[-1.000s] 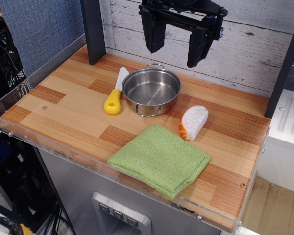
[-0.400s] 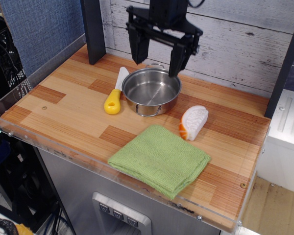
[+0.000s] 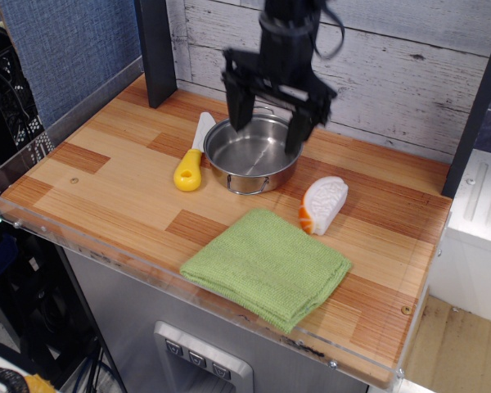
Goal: Pick up and move pot to the left and past yellow knife
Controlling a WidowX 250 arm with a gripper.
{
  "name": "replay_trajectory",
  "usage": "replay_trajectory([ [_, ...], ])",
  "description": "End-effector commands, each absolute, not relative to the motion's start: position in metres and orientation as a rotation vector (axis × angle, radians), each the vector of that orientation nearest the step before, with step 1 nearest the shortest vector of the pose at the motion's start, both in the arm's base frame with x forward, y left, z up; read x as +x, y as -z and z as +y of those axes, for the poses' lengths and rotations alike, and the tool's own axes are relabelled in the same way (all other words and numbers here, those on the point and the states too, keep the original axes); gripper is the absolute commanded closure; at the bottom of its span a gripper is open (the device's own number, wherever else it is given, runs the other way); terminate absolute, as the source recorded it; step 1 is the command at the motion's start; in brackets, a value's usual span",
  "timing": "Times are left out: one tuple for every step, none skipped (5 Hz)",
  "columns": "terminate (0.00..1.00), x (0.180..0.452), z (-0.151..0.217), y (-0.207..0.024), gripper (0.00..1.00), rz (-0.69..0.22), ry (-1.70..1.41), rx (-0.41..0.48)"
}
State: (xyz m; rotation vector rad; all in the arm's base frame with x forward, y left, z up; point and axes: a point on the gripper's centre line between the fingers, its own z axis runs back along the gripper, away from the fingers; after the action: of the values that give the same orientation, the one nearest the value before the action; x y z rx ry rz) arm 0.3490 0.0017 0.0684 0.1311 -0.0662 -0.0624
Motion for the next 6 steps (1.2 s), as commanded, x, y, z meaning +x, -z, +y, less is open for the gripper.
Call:
replay_trajectory([
  [0.0, 0.362, -0.019, -0.061, 0.0, -0.086, 0.092, 0.145],
  [0.0, 0.364, -0.018, -0.054, 0.0, -0.07, 0.086, 0.149],
  [0.0, 0.366, -0.015, -0.05, 0.0, -0.053, 0.086, 0.162],
  [0.0, 0.369, -0.009, -0.048, 0.0, -0.045, 0.076, 0.18],
  [0.0, 0.37, -0.013, -0.038, 0.0, -0.023, 0.074, 0.174],
  [0.0, 0.369, -0.022, -0.025, 1.0, 0.005, 0.085, 0.183],
])
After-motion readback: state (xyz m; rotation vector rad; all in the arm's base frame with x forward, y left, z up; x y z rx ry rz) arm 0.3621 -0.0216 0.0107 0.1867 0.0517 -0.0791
